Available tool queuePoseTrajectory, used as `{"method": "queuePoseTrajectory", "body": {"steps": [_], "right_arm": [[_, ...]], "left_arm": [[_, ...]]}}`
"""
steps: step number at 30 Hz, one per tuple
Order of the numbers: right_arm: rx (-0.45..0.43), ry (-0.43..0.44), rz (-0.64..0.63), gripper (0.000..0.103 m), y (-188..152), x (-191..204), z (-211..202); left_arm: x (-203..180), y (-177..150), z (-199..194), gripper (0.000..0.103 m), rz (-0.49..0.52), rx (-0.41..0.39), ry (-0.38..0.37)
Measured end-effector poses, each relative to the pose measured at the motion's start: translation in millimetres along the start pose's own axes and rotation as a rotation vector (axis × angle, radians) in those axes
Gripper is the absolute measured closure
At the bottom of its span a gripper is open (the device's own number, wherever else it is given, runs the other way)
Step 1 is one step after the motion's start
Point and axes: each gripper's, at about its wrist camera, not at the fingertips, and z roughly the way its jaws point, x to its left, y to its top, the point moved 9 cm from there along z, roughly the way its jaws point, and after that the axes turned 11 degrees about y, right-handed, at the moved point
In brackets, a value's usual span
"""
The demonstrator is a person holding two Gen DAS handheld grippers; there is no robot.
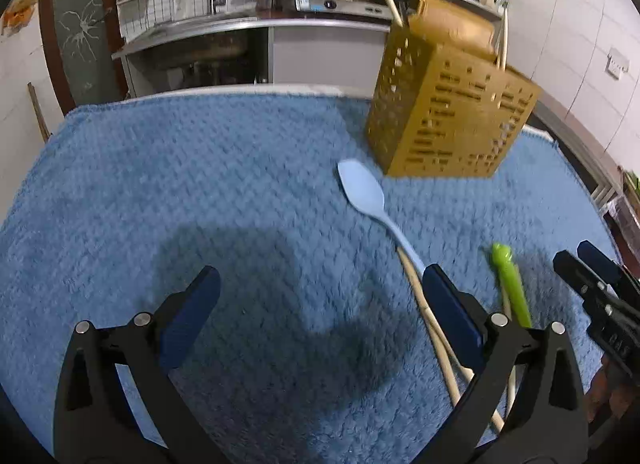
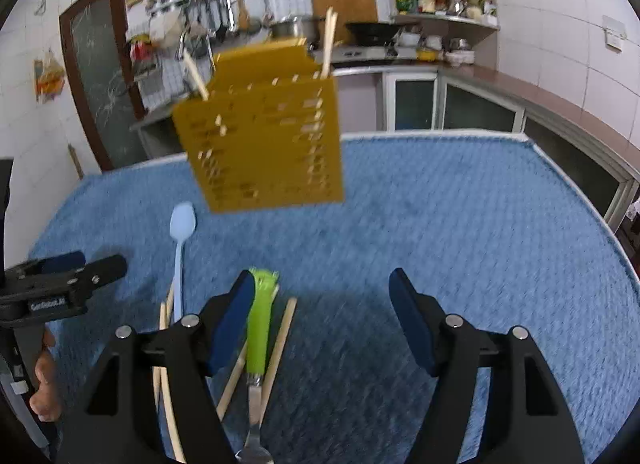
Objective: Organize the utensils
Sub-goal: 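Move the right gripper to the green frog-handled fork and grasp it, then grasp a wooden chopstick with the left gripper while the right gripper holds the fork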
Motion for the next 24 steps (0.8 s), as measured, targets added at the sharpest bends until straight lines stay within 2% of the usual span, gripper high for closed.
{"method": "queuePoseTrajectory", "body": {"steps": [6, 11, 16, 21, 24], "right_arm": [[0.079, 0.008, -0.027, 0.036, -15, 11, 18], [0.115, 0.021, -0.014, 0.053, -21, 11, 26], [0.146, 0.039, -0.011, 0.085, -21, 12, 28], [0.155, 0.033, 0.034, 0.089, -19, 2, 25], [0.172, 0.016, 0.051, 0.089, -20, -5, 24]], "left_arm": [[-5, -6, 9, 0.005, 0.001, 0.043, -0.002], [-8, 1, 17, 0.006, -0.008, 0.067, 0.0], [-14, 6, 22, 0.011, -0.002, 0.077, -0.012], [-21, 6, 22, 0.011, 0.018, 0.077, -0.018], [-26, 1, 23, 0.02, 0.039, 0.092, -0.032]]}}
